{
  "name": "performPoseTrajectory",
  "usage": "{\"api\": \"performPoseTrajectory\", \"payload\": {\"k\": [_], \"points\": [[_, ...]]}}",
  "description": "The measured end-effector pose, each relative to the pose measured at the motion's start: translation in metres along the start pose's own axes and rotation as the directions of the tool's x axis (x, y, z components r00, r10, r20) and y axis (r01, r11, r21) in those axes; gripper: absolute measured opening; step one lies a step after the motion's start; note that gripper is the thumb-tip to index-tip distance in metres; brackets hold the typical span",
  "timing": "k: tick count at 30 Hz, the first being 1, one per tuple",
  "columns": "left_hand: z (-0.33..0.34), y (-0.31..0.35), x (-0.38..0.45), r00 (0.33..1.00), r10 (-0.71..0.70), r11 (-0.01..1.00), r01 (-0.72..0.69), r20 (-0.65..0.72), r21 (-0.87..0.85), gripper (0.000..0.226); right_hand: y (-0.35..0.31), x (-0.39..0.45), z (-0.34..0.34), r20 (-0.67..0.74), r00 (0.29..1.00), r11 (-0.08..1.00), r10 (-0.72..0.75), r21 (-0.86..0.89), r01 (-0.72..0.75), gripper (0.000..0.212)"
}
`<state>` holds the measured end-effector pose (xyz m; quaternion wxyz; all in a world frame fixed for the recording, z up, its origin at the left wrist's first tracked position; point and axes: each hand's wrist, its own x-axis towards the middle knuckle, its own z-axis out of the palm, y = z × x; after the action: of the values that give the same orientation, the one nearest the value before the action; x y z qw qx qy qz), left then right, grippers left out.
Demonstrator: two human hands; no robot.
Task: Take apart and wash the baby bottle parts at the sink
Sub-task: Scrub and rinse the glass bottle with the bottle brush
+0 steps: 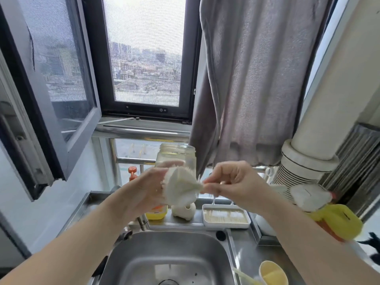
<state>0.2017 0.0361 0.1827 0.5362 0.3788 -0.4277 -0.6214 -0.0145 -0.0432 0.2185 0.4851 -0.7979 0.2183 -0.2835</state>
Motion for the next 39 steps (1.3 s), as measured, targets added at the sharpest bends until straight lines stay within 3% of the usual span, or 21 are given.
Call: {"api": "performPoseTrajectory", "payload": {"k": [3, 7, 10, 12, 16, 19, 26, 28, 32, 33, 36, 39], "points": [[-0.006, 0.001, -0.004, 1.0, -0.017, 1.0, 0.018, -0.024, 0.016, 0.095, 0.008, -0.008, -0.01, -0.005, 0.998, 0.996, 0.069, -0.064, -0.069, 0.025], [-0.003, -0.002, -0.004, 1.0, -0.007, 0.999, 0.007, 0.001, -0.035, 0.095, 0.001, 0.0, -0.022, -0.162, 0.986, 0.998, 0.04, 0.06, -0.03, 0.017], [-0.001, -0.002, -0.002, 1.0, -0.008, 0.998, 0.009, 0.022, -0.061, 0.081, -0.004, 0.002, -0.001, -0.078, 0.997, 0.997, -0.008, 0.075, 0.014, 0.01], [-0.004, -0.002, -0.005, 1.0, -0.018, 1.0, 0.018, 0.009, -0.016, 0.083, 0.003, -0.006, 0.004, -0.006, 0.999, 0.998, 0.044, 0.035, -0.044, 0.013], [-0.009, -0.008, -0.01, 1.0, -0.017, 0.999, 0.017, 0.005, -0.029, 0.093, 0.012, -0.016, -0.016, -0.09, 0.987, 0.99, 0.135, 0.057, -0.13, 0.019], [-0.004, -0.008, -0.006, 1.0, -0.016, 0.996, 0.015, -0.009, -0.084, 0.101, 0.008, -0.013, -0.017, -0.136, 0.983, 0.988, 0.123, 0.106, -0.109, 0.014], [0.001, -0.012, -0.007, 0.996, 0.011, 1.0, -0.013, -0.083, -0.019, 0.121, 0.009, -0.015, -0.01, -0.142, 0.983, 0.98, 0.112, 0.181, -0.085, 0.009], [0.004, -0.011, -0.006, 0.995, -0.021, 0.999, 0.018, -0.098, -0.035, 0.115, 0.01, -0.016, -0.01, -0.141, 0.982, 0.977, 0.122, 0.19, -0.094, 0.009], [0.007, -0.004, -0.004, 0.985, -0.093, 0.996, 0.093, -0.144, -0.009, 0.073, 0.01, -0.015, -0.006, -0.133, 0.983, 0.972, 0.129, 0.214, -0.099, 0.01], [0.006, -0.004, -0.003, 0.983, -0.101, 0.994, 0.106, -0.155, 0.026, 0.072, 0.009, -0.015, -0.005, -0.132, 0.983, 0.972, 0.13, 0.215, -0.099, 0.008], [0.004, -0.009, -0.003, 0.984, -0.093, 0.98, 0.116, -0.149, 0.16, 0.102, 0.009, -0.012, -0.003, -0.129, 0.983, 0.972, 0.132, 0.21, -0.103, 0.01], [0.002, -0.017, -0.002, 0.987, -0.068, 0.989, 0.086, -0.142, 0.121, 0.104, 0.011, -0.012, 0.002, -0.104, 0.988, 0.973, 0.117, 0.209, -0.093, 0.011]]}}
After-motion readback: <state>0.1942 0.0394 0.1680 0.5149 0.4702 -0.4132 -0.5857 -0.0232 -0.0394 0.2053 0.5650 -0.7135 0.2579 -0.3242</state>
